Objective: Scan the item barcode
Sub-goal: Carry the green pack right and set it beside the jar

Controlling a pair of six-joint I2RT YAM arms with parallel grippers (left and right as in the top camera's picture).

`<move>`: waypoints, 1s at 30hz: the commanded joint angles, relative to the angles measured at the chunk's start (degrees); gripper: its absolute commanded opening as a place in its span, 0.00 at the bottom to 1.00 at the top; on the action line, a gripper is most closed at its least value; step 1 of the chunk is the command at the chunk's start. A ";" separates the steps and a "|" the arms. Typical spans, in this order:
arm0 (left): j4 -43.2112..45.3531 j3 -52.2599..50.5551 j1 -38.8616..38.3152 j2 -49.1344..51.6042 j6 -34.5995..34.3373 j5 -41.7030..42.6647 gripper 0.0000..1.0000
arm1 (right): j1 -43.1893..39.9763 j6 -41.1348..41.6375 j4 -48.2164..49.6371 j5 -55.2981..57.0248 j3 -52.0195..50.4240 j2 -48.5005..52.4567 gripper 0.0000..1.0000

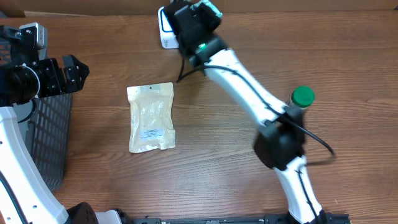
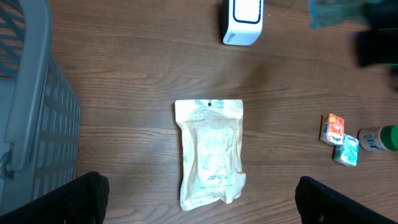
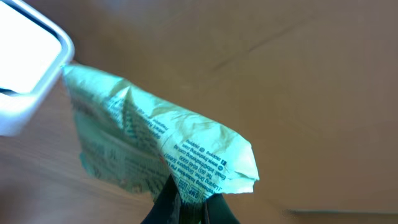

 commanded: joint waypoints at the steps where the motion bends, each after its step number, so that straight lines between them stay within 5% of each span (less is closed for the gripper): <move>1: 0.17 0.35 0.09 -1.07 1.51 0.81 0.99 | -3.43 23.54 -6.97 -17.18 1.27 -10.47 0.04; 6: 0.17 0.33 0.09 -1.07 1.51 0.81 1.00 | -8.70 37.03 -27.19 -38.71 1.27 -18.80 0.04; 9: 0.17 0.35 0.09 -1.07 1.51 0.81 1.00 | -12.63 37.68 -38.86 -53.22 1.27 -20.48 0.04; 13: 0.17 0.35 0.09 -1.07 1.51 0.81 0.99 | -17.00 37.62 -50.07 -57.07 -0.61 -20.00 0.04; 27: 0.17 0.33 0.09 -1.07 1.51 0.81 0.99 | -29.53 37.33 -39.78 -52.57 -33.81 -20.00 0.04; 30: 0.17 0.35 0.09 -1.05 1.51 0.81 1.00 | -29.68 34.99 -38.75 -52.48 -35.43 -20.00 0.17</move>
